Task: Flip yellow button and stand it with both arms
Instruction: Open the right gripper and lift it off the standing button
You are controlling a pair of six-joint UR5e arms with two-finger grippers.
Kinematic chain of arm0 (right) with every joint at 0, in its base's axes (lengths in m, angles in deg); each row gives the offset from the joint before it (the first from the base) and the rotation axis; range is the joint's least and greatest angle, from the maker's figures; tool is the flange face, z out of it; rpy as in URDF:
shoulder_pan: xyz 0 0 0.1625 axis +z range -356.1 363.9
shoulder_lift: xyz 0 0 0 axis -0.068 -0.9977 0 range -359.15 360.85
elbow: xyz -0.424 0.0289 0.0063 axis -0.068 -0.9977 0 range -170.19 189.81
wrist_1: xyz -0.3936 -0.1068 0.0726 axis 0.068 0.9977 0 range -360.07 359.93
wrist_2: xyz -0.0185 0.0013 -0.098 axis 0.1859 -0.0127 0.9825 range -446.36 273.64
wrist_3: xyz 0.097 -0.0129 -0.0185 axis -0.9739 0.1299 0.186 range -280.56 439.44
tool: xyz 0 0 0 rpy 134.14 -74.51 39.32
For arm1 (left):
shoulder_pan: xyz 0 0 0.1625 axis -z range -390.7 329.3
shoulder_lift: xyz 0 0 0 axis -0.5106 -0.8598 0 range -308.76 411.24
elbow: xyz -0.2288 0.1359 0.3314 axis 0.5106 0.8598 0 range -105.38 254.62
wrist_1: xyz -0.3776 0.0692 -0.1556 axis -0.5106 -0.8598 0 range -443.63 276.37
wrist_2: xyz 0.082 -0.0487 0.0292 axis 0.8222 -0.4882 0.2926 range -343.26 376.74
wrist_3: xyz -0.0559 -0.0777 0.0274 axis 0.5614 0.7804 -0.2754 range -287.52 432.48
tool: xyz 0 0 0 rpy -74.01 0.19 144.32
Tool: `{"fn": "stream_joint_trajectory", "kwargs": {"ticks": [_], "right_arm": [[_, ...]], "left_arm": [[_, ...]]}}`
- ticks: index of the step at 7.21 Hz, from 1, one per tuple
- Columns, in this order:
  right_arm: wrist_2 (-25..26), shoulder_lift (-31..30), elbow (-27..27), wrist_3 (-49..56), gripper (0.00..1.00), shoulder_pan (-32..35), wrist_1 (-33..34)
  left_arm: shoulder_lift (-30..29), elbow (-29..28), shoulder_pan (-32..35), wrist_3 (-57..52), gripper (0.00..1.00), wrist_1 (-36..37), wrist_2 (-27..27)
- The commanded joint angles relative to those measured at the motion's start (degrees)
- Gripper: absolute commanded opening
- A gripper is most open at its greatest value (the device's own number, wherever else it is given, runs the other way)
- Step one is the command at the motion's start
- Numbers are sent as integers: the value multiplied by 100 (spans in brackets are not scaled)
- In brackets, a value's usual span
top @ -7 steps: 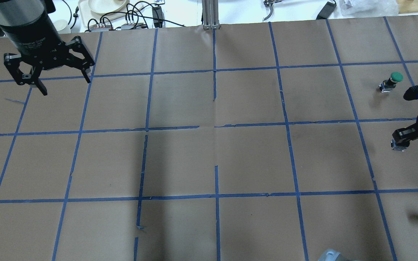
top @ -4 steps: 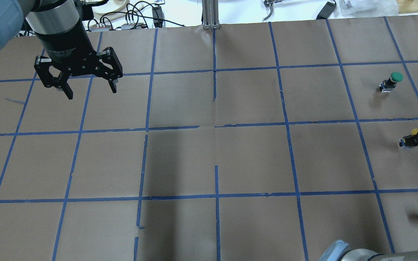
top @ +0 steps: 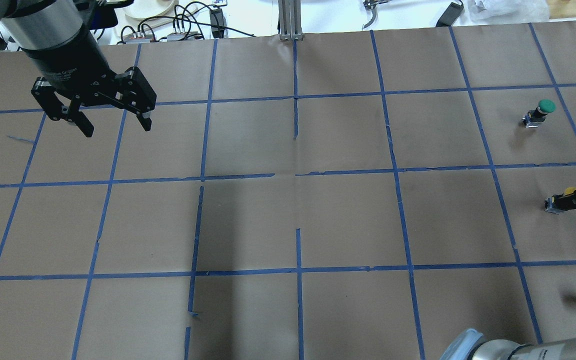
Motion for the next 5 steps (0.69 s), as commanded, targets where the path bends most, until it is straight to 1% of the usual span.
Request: {"fn": "stream_joint_trajectory", "kwargs": {"ticks": [1, 2, 3, 4, 5], "right_arm": [[44, -148, -336, -10, 100, 6, -868], [45, -306, -792, -36, 100, 58, -1708], [18, -412, -1214, -54, 100, 102, -2465], [27, -500, -1679, -124, 100, 285, -3117], [53, -553, -2258, -429, 100, 539, -3932]], "left_arm": [[323, 358, -136, -4, 99, -347, -30], [342, 482, -110, -13, 100, 10, -30], [342, 518, -66, -30, 100, 57, -47], [325, 570, -31, -30, 100, 83, -30], [325, 588, -30, -4, 100, 92, -21]]}}
